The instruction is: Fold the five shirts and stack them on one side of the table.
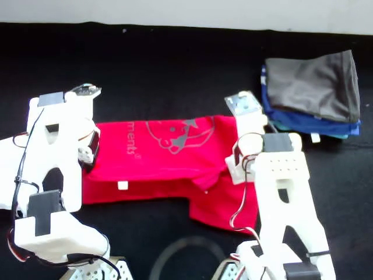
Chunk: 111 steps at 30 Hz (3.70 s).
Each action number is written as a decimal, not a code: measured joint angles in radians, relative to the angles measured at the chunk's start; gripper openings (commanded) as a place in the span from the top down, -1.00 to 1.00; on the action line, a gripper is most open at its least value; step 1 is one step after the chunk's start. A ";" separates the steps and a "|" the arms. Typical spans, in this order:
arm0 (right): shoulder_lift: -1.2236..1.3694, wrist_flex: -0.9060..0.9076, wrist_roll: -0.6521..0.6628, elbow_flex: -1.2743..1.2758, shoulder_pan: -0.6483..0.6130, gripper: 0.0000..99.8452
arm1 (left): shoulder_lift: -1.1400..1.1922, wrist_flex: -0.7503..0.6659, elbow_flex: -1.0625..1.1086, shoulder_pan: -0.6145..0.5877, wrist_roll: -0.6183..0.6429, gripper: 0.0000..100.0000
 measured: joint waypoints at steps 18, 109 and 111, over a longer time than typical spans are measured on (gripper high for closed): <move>-0.011 0.028 0.025 0.101 0.005 0.99 | -0.006 -0.123 0.178 0.000 -0.028 0.98; -0.118 0.127 0.094 0.041 0.006 0.44 | -0.318 -0.075 0.325 0.084 0.028 0.61; -0.118 0.127 0.094 0.041 0.006 0.44 | -0.410 -0.153 0.457 0.081 0.028 0.61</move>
